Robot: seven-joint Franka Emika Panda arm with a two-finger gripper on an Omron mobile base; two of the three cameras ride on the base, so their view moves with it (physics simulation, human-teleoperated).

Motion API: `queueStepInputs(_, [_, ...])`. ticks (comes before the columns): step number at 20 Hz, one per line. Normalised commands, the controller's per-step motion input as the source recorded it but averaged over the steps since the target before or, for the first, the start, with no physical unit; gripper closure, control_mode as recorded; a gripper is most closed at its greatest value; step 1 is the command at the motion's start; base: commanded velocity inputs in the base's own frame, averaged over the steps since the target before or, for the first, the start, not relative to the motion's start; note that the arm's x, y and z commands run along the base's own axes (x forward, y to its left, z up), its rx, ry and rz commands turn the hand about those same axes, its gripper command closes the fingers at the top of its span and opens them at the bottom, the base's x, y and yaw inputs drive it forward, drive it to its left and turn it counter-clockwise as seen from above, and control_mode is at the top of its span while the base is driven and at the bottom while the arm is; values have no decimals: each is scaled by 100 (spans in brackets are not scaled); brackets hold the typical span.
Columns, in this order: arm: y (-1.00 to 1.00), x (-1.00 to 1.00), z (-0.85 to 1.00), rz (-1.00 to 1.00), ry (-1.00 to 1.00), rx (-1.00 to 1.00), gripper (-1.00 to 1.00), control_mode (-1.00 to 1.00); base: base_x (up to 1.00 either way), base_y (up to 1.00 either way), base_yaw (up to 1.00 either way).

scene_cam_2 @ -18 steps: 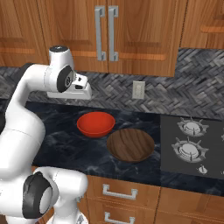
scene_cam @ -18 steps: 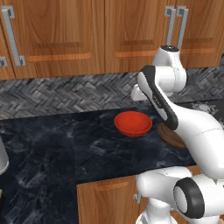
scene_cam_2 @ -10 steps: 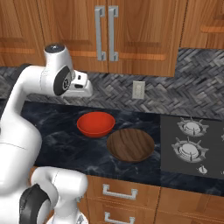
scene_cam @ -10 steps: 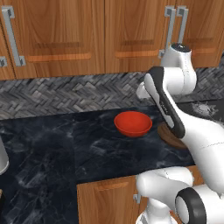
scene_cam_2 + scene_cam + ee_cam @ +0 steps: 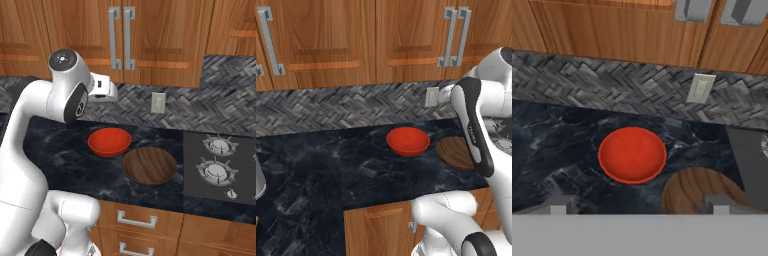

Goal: Open the cabinet. Pick the bowls from the counter and place them in the cabinet. Then close the cabinet.

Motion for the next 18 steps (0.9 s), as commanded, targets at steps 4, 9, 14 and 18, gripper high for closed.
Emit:
queueStepInputs(4, [-34, -3, 49, 0, -16, 1, -100, -100, 0, 0, 0])
queueStepInputs(9, [-34, 0, 48, 0, -5, 2, -100, -100, 0, 0, 0])
queueStepInputs(14, [-24, 0, 50, 0, 2, 2, -100, -100, 0, 0, 0])
queueStepInputs(18, [-6, 0, 50, -2, 0, 0, -100, -100, 0, 0, 0])
